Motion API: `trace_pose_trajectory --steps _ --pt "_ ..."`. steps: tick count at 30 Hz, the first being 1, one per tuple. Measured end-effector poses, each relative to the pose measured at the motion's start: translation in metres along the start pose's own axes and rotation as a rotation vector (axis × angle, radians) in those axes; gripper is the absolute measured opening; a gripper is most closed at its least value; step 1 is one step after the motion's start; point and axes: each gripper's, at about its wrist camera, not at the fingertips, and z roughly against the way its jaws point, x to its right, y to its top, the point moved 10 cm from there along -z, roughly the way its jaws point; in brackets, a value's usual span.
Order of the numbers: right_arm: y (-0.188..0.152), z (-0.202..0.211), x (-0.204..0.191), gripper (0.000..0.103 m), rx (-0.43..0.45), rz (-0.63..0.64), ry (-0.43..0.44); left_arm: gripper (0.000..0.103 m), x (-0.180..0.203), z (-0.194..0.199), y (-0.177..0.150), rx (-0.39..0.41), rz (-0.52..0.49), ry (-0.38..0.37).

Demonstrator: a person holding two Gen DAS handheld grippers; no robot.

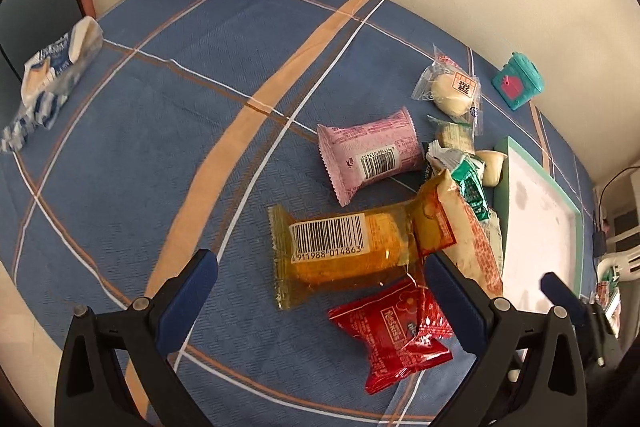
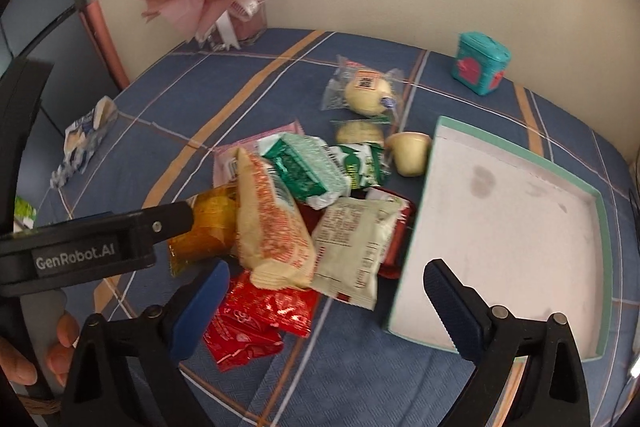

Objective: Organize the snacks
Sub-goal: 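Grasp the yellow barcode cake pack with left tool while right grasps orange biscuit bag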

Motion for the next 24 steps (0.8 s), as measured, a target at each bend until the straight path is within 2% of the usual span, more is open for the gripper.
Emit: trace_pose_trajectory --steps 8,16,18,21,24 --pt "-0.001 -0.026 -0.019 0.082 -0.049 0.070 -0.029 0.103 0.006 -0.030 -0.002 -0.087 0.038 -0.054" --pt "0.001 -0.035 -0.023 0.063 -0.060 0.049 0.001 0.102 0.008 -0.051 -0.004 -0.134 0.097 -0.089" --pt "0.003 -0.036 -0.024 0.056 -0.058 0.043 0.016 0.097 0.008 -0.053 -0.004 -0.139 0.121 -0.107" --pt "0.003 -0.035 -0.026 0.046 -0.052 0.054 0.009 0.095 0.008 -0.054 -0.005 -0.134 0.135 -0.114" --pt "0.003 -0.034 -0.026 0.042 -0.051 0.059 -0.004 0.089 0.008 -0.053 -0.006 -0.127 0.143 -0.115"
